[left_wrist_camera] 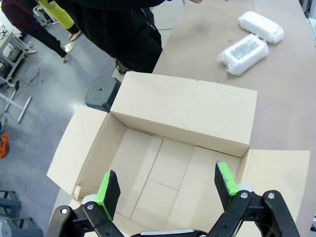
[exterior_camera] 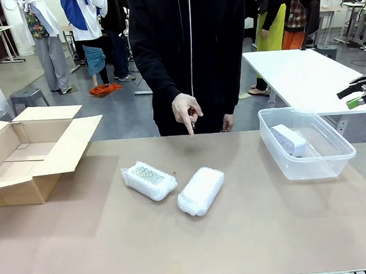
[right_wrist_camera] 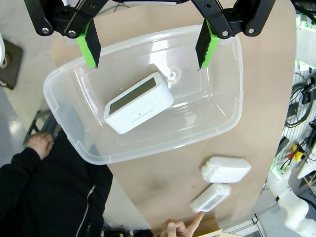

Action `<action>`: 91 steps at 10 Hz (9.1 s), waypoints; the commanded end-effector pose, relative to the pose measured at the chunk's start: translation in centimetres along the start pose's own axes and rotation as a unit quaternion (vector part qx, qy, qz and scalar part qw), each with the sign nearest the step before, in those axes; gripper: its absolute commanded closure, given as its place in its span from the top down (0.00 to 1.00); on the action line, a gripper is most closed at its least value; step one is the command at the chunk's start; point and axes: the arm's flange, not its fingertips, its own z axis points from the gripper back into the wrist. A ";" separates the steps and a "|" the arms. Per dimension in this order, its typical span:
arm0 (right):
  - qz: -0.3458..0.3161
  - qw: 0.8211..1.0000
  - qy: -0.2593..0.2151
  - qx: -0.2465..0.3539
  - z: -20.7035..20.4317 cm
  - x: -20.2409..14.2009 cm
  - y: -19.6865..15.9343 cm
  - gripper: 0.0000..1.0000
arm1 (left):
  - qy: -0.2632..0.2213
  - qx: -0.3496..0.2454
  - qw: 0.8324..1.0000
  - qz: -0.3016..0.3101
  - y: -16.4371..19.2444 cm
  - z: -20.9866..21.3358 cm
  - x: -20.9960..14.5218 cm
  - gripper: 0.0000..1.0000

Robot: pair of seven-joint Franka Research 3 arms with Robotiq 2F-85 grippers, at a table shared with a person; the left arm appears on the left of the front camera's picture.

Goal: Separate and place wrapped and unwrapped clocks.
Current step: Pick up the Digital clock indicated by the person.

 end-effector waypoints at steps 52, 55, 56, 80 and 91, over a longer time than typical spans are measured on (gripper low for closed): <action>0.000 1.000 0.001 -0.002 -0.1 0.0 -0.1 1.00 | 0.318 -0.203 0.925 -0.048 -22.2 -39.5 36.5 1.00; 0.000 1.000 0.001 -0.002 -0.1 0.0 -0.1 1.00 | 0.305 -0.211 0.928 -0.046 -22.2 -39.4 36.2 1.00; 0.000 1.000 0.001 -0.002 -0.1 0.0 -0.1 1.00 | 0.305 -0.211 0.928 -0.046 -22.2 -39.4 36.2 1.00; 0.000 1.000 0.001 -0.002 -0.1 0.0 -0.1 1.00 | 0.360 -0.100 0.918 0.136 -34.0 -50.3 37.7 1.00; 0.000 1.000 0.001 -0.002 -0.1 0.0 -0.1 1.00 | 0.416 -0.078 0.877 0.226 -33.8 -53.5 33.8 1.00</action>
